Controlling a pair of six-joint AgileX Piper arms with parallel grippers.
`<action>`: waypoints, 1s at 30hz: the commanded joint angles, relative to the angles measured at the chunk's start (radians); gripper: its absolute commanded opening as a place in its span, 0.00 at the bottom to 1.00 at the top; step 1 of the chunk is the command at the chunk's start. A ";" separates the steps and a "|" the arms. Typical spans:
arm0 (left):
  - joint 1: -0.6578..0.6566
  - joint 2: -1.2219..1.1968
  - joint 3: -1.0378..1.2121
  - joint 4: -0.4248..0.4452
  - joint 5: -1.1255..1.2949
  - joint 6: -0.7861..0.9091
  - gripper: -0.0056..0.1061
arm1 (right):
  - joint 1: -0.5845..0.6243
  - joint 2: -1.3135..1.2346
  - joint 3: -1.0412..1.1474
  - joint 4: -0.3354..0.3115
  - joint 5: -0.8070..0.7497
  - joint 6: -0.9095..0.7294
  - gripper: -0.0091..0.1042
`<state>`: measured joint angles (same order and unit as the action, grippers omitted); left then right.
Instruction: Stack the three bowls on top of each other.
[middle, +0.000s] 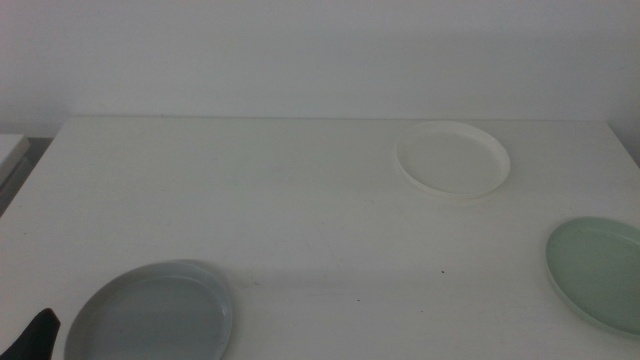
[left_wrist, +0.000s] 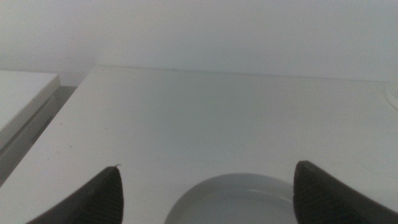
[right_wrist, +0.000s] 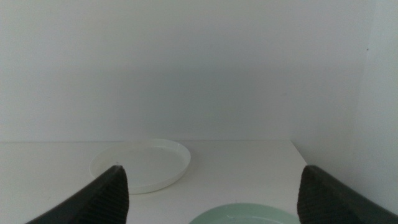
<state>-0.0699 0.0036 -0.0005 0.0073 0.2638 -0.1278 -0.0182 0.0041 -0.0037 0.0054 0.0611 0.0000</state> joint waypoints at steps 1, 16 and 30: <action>0.001 -0.004 0.000 -0.007 -0.013 -0.002 0.89 | -0.004 -0.004 0.004 0.001 -0.002 0.000 0.89; 0.001 -0.004 0.000 -0.007 -0.013 0.000 0.89 | -0.004 0.419 -0.232 0.023 0.104 0.101 0.89; 0.001 -0.004 0.000 -0.007 -0.013 0.000 0.89 | -0.004 0.924 -0.706 0.019 0.757 0.142 0.89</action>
<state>-0.0699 0.0036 -0.0005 0.0073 0.2638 -0.1278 -0.0182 0.9235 -0.7012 0.0231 0.8078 0.1385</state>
